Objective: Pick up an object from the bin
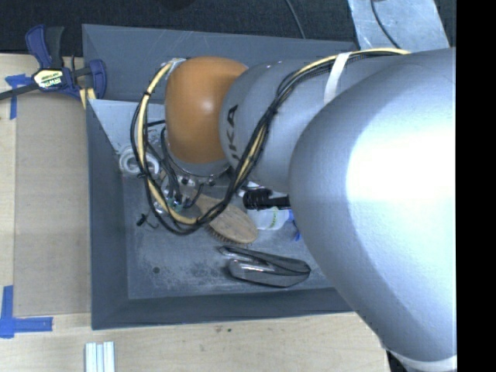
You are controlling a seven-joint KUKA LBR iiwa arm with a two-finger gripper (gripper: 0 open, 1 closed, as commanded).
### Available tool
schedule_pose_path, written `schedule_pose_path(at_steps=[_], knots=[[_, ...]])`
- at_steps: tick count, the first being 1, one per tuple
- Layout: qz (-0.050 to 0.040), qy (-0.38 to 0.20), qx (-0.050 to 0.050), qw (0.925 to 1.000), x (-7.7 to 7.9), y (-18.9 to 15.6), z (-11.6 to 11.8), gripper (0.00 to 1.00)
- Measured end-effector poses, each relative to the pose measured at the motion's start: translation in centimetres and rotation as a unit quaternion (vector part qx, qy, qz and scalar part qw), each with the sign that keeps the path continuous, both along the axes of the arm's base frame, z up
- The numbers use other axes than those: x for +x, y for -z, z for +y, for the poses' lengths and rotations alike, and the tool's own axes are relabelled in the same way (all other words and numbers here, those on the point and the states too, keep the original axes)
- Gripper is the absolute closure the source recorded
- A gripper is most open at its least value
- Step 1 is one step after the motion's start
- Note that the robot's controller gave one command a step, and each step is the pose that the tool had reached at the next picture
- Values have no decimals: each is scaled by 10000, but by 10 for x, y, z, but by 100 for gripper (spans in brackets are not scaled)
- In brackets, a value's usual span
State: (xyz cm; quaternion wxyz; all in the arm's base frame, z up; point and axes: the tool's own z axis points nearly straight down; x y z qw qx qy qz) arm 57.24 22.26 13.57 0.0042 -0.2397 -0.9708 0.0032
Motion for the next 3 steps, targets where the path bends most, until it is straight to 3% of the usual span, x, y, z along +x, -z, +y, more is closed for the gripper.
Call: schedule_pose_path(at_steps=[1,2,3], knots=[[-60,-1359,26,9907,40,30,-1,0],[-23,-1195,20,9928,42,-27,-5,0],[-89,-2442,42,9697,35,60,-53,100]])
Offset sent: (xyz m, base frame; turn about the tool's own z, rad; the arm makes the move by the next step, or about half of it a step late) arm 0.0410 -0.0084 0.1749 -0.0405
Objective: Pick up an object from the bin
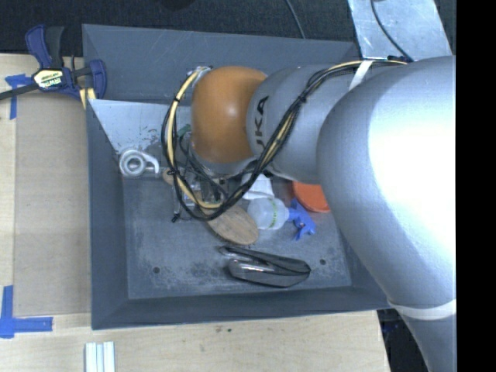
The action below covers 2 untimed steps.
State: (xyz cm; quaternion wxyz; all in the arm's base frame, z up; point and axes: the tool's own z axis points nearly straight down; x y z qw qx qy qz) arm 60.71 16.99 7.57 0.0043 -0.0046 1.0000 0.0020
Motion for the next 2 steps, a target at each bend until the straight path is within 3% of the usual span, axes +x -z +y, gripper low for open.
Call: schedule_pose_path(at_steps=[1,2], knots=[[0,0,0,10000,0,0,0,100],[-48,-227,16,9997,17,2,13,100]])
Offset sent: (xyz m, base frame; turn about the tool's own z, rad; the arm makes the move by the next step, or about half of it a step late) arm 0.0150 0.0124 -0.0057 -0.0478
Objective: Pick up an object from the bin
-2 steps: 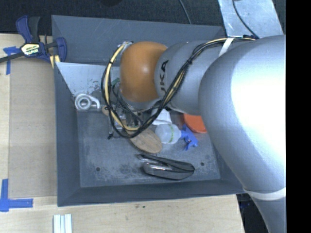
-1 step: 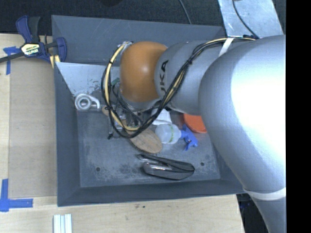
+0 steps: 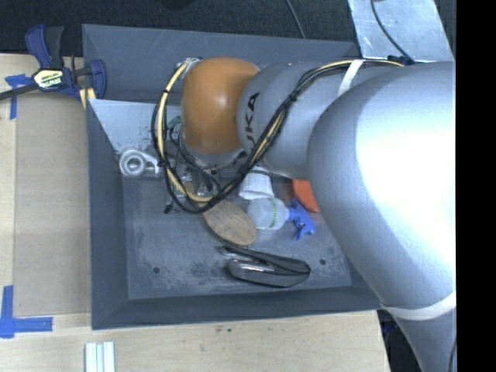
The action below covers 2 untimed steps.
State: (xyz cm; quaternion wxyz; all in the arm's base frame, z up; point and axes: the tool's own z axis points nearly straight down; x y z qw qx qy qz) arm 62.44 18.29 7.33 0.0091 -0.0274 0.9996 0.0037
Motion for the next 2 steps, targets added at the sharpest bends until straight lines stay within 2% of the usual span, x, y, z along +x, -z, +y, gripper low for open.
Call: schedule_pose_path(at_steps=[1,2], knots=[[41,262,-17,9996,-29,-9,-38,100],[19,1727,43,9850,-44,-6,-44,100]])
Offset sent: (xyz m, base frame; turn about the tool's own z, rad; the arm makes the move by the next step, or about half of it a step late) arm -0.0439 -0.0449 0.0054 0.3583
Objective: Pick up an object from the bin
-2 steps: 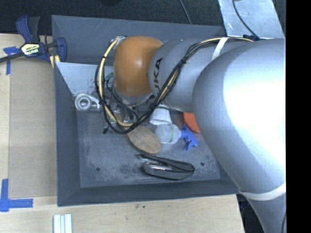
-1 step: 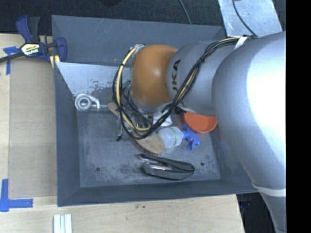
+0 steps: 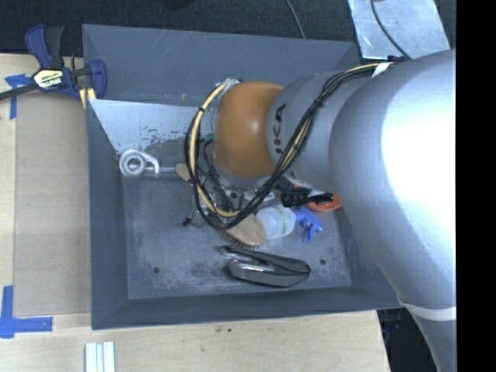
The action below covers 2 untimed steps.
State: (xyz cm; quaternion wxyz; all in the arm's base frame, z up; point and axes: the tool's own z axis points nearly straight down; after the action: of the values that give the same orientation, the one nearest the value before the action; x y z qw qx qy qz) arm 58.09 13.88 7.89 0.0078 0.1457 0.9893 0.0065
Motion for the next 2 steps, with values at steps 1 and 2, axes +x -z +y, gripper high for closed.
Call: schedule_pose_path(at_steps=[1,2], knots=[[2,-436,-6,9991,20,6,-89,100],[17,1048,27,9945,-2,-9,-55,100]])
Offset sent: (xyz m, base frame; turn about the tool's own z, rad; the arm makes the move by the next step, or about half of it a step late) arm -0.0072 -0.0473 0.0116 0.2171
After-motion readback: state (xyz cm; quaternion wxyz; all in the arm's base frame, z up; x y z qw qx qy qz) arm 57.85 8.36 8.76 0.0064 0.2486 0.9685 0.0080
